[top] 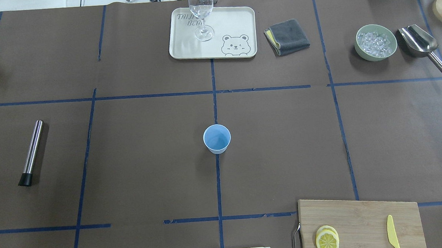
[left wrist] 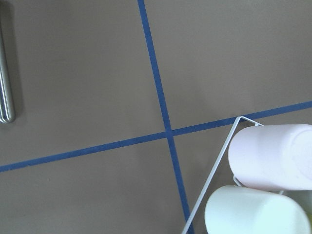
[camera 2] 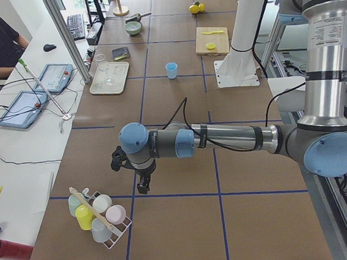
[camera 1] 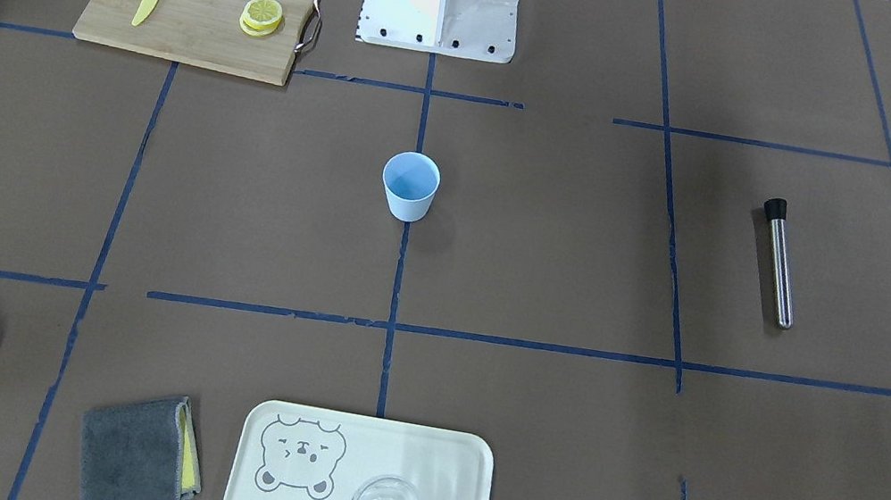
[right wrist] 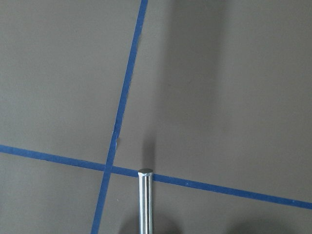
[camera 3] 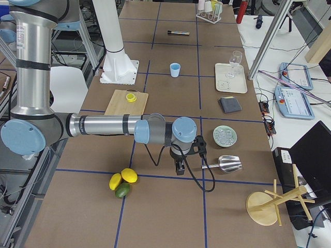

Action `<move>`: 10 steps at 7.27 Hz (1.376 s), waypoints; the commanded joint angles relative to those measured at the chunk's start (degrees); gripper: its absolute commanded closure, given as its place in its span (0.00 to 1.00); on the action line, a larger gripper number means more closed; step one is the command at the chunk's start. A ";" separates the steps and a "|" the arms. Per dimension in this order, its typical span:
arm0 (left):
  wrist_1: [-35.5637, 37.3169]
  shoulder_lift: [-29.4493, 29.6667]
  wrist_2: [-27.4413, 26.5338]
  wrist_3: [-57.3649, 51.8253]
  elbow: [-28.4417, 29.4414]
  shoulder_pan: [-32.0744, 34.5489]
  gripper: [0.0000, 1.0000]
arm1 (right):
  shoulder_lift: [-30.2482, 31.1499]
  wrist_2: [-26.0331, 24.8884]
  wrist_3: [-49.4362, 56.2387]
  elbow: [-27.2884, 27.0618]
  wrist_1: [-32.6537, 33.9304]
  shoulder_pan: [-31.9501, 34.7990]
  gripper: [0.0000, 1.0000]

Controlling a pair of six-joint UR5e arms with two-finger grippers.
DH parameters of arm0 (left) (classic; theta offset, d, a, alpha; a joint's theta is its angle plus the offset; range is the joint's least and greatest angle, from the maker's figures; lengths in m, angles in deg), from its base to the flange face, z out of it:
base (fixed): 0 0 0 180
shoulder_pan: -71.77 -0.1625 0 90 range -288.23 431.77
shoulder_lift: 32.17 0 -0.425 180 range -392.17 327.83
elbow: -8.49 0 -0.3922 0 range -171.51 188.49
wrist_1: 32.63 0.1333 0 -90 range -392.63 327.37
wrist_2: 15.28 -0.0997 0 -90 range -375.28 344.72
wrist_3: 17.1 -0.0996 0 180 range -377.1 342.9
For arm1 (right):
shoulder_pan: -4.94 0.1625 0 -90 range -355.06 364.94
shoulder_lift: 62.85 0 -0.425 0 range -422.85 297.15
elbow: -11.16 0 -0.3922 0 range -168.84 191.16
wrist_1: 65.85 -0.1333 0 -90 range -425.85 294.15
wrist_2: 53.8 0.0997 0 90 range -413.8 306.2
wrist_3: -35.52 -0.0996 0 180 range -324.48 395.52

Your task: Squeeze lemon into cup

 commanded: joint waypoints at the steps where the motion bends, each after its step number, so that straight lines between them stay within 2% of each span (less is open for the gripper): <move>1: 0.31 0.98 0.32 0.09 -1.23 -0.04 0.00 | -0.04 -0.14 0.06 0.03 0.08 -0.96 0.00; 5: 0.74 -0.59 0.23 0.62 -5.20 -1.10 0.00 | -0.05 0.04 -0.11 -1.03 -0.18 -1.58 0.00; 7: -0.39 -0.51 0.32 0.09 -4.86 -1.36 0.00 | 1.00 0.56 -0.64 -0.68 -5.08 -2.19 0.00; 8: -1.36 -0.59 0.50 0.09 -5.02 -2.93 0.00 | 1.53 1.70 -0.64 -0.68 -5.19 -3.77 0.00; 10: -2.33 -1.38 5.22 0.44 -4.85 -3.30 0.00 | 1.63 2.24 -0.81 -0.94 -7.19 -6.32 0.00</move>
